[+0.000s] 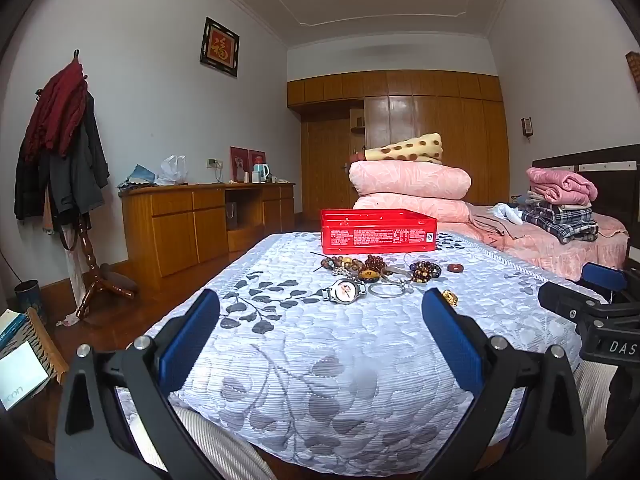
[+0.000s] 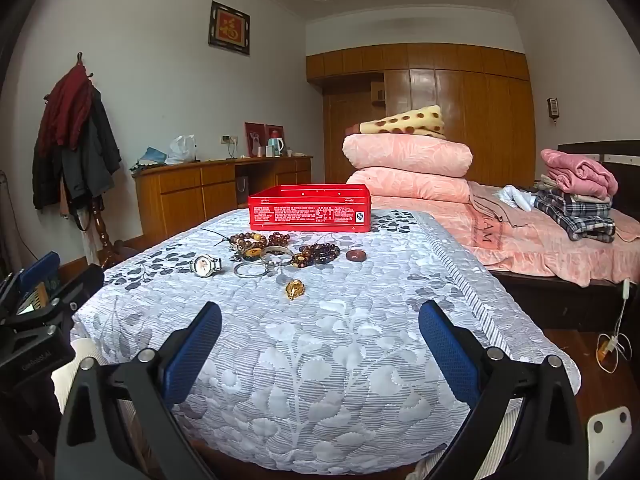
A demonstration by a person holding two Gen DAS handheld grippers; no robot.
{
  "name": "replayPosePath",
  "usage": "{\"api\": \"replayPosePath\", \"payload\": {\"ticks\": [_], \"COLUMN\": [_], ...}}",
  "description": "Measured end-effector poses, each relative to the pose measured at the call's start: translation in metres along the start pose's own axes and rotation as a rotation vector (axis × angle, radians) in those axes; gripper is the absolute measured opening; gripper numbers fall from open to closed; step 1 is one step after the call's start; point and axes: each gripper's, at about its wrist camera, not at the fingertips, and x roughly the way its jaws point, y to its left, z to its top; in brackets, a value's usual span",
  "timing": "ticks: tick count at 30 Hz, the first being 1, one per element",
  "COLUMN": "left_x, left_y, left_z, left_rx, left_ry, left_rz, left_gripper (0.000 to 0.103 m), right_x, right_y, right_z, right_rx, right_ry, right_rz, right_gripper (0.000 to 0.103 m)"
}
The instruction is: Organize jewelry
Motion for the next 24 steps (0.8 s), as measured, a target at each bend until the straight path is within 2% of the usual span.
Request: {"api": "replayPosePath", "payload": {"ticks": [24], "left_x": [-0.0007], "left_y": [-0.0006], "left_z": [0.0008], "left_rx": [0.007], "left_ry": [-0.004], "left_rz": [0.002], "left_gripper": [0.098], "right_x": [-0.0001], "right_y": [-0.0005], "right_z": [0.0009], "right_rx": [0.004], "right_ry": [-0.003], "right_rz": [0.001], "right_gripper": [0.097]}}
